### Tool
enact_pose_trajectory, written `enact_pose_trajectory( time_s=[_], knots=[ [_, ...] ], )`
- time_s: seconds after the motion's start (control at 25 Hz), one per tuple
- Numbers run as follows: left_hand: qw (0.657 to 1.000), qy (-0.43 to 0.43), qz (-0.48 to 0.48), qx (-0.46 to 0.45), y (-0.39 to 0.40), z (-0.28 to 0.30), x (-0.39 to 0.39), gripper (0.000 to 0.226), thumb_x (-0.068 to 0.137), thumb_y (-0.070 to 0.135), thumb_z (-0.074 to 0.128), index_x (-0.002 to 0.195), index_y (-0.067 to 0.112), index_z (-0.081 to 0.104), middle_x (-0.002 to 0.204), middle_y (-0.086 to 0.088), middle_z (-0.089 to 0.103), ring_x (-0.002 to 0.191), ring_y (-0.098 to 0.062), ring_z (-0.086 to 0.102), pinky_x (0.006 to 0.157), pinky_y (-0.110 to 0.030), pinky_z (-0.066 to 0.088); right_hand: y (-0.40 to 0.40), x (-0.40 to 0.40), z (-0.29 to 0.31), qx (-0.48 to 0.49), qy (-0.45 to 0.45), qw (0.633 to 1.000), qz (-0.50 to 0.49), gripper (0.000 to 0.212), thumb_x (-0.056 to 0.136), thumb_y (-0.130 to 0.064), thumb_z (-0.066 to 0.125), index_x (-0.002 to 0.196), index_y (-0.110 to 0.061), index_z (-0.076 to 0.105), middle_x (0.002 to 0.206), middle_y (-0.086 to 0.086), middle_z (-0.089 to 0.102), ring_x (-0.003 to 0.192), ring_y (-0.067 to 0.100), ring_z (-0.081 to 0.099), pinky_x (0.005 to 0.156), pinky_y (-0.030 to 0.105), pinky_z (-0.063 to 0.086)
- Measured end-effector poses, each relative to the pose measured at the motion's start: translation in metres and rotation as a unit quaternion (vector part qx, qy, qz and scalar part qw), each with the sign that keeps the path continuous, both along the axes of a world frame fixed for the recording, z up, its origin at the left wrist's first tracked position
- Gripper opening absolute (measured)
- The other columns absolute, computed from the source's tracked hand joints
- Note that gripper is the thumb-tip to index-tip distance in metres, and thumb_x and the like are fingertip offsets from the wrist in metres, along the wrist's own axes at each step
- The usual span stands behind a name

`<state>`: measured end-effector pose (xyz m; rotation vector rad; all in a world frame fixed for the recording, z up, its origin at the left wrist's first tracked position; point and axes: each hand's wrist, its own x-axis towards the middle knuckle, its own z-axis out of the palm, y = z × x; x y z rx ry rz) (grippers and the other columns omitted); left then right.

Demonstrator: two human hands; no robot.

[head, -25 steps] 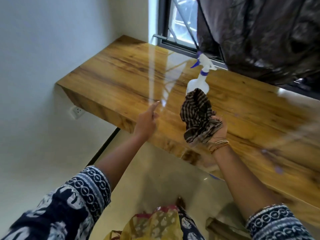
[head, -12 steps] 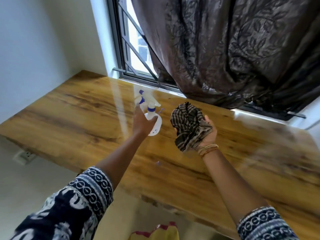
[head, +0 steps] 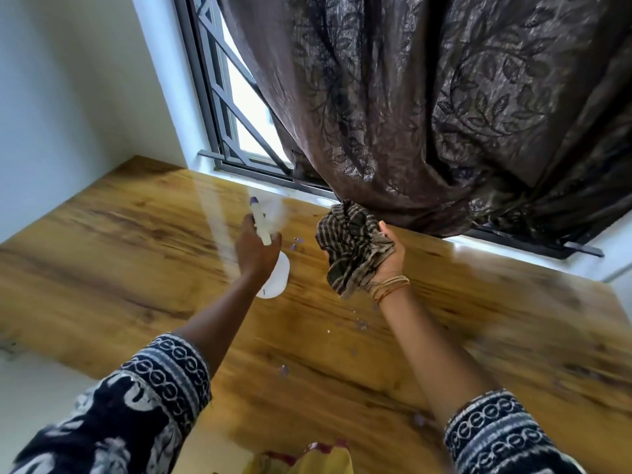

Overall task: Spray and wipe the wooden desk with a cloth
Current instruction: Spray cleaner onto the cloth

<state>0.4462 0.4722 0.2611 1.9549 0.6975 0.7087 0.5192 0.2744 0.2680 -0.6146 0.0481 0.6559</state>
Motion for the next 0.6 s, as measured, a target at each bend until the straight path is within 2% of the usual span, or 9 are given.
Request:
enact_pose_trajectory(
  time_s=[0.08, 0.12, 0.2, 0.32, 0.36, 0.44, 0.48, 0.52, 0.6],
  knots=[
    [0.996, -0.008, -0.083, -0.017, 0.003, 0.009, 0.009, 0.028, 0.083, -0.001, 0.063, 0.111, 0.005, 0.061, 0.097, -0.003, 0.064, 0.074, -0.013, 0.064, 0.065, -0.027, 0.046, 0.008, 0.016, -0.004, 0.004, -0.004, 1.0, -0.009, 0.08, 0.076, -0.041, 0.069, 0.146, -0.011, 0.046, 0.15, 0.021, 0.043, 0.139, 0.044, 0.038, 0.114, 0.065, 0.022],
    [0.988, -0.005, -0.137, -0.072, 0.005, 0.014, 0.013, 0.026, 0.081, -0.008, 0.059, 0.105, 0.004, 0.062, 0.092, -0.006, 0.065, 0.068, -0.012, 0.066, 0.062, -0.028, 0.049, 0.012, 0.024, -0.005, 0.006, -0.008, 1.0, -0.01, 0.078, 0.076, -0.04, 0.069, 0.145, -0.01, 0.047, 0.15, 0.022, 0.043, 0.139, 0.044, 0.038, 0.115, 0.064, 0.022],
    [0.955, 0.027, -0.235, -0.18, 0.01, 0.024, 0.023, 0.028, 0.076, -0.014, 0.053, 0.096, 0.003, 0.064, 0.085, -0.019, 0.066, 0.062, -0.024, 0.066, 0.06, -0.031, 0.054, 0.02, 0.038, -0.003, 0.006, -0.019, 1.0, -0.003, 0.066, 0.079, -0.038, 0.065, 0.136, -0.006, 0.057, 0.143, 0.023, 0.05, 0.133, 0.043, 0.045, 0.115, 0.061, 0.026],
    [0.893, 0.106, -0.37, -0.233, 0.01, 0.043, 0.028, 0.031, 0.072, -0.007, 0.051, 0.082, 0.012, 0.073, 0.093, -0.034, 0.064, 0.056, -0.027, 0.059, 0.055, -0.029, 0.054, 0.028, 0.053, 0.008, 0.001, -0.026, 1.0, -0.017, 0.043, 0.087, -0.038, 0.054, 0.107, -0.005, 0.075, 0.116, 0.02, 0.069, 0.108, 0.038, 0.064, 0.105, 0.052, 0.044],
    [0.878, 0.123, -0.398, -0.237, 0.007, 0.05, 0.028, 0.032, 0.073, -0.004, 0.051, 0.073, 0.016, 0.075, 0.09, -0.032, 0.065, 0.054, -0.025, 0.058, 0.053, -0.028, 0.054, 0.03, 0.057, 0.011, -0.007, -0.027, 0.999, -0.019, 0.046, 0.092, -0.039, 0.047, 0.103, -0.006, 0.076, 0.111, 0.019, 0.071, 0.102, 0.037, 0.067, 0.1, 0.05, 0.048],
    [0.865, 0.155, -0.411, -0.241, 0.0, 0.06, 0.032, 0.039, 0.079, -0.006, 0.048, 0.059, 0.015, 0.074, 0.068, -0.016, 0.069, 0.046, -0.02, 0.056, 0.047, -0.026, 0.052, 0.033, 0.064, 0.015, -0.016, -0.021, 0.999, -0.021, 0.05, 0.096, -0.04, 0.041, 0.1, -0.005, 0.077, 0.108, 0.018, 0.072, 0.097, 0.035, 0.07, 0.092, 0.048, 0.054],
    [0.871, 0.173, -0.395, -0.235, -0.003, 0.06, 0.035, 0.036, 0.081, -0.008, 0.049, 0.063, 0.011, 0.074, 0.059, -0.007, 0.067, 0.043, -0.017, 0.054, 0.044, -0.025, 0.049, 0.035, 0.067, 0.016, -0.02, -0.02, 0.999, -0.023, 0.05, 0.097, -0.04, 0.041, 0.099, -0.005, 0.077, 0.107, 0.018, 0.072, 0.095, 0.034, 0.07, 0.09, 0.047, 0.055],
    [0.882, 0.189, -0.374, -0.216, -0.005, 0.06, 0.038, 0.022, 0.079, -0.008, 0.053, 0.078, 0.002, 0.073, 0.059, -0.005, 0.066, 0.043, -0.017, 0.052, 0.041, -0.025, 0.048, 0.035, 0.069, 0.016, -0.027, -0.021, 0.999, -0.025, 0.05, 0.097, -0.039, 0.042, 0.098, -0.005, 0.078, 0.105, 0.017, 0.073, 0.094, 0.034, 0.071, 0.09, 0.045, 0.055],
    [0.905, 0.206, -0.329, -0.173, -0.009, 0.055, 0.044, 0.034, 0.072, -0.004, 0.061, 0.106, -0.01, 0.06, 0.074, -0.012, 0.063, 0.049, -0.019, 0.051, 0.038, -0.023, 0.044, 0.036, 0.072, 0.016, -0.034, -0.023, 0.999, -0.024, 0.049, 0.096, -0.04, 0.043, 0.098, -0.005, 0.078, 0.106, 0.017, 0.073, 0.096, 0.034, 0.07, 0.097, 0.046, 0.051]
  ],
)
